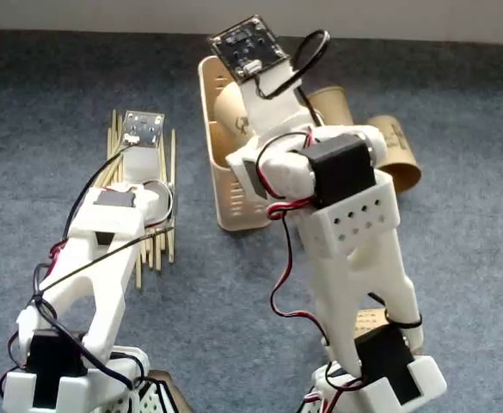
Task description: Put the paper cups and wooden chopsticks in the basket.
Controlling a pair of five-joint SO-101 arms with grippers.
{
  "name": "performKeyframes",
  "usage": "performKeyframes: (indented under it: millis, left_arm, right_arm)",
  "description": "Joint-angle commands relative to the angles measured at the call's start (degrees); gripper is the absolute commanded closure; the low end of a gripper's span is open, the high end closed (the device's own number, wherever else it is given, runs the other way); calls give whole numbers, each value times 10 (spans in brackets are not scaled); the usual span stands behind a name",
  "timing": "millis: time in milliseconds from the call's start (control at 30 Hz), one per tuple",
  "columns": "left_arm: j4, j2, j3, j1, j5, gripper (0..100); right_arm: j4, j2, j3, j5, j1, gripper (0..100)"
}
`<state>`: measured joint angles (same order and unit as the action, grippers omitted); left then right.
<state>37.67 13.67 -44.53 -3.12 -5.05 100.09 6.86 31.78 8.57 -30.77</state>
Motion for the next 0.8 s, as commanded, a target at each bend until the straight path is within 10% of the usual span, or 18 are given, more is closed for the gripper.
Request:
performKeyframes:
  millis: [0, 767]
  left_arm:
    - [-8, 22, 4, 8, -3, 853]
    - [-25, 22, 6, -3, -3, 853]
  right_arm:
    - [10, -7, -40, 37, -14, 994]
    - [9, 13, 91, 52, 77, 994]
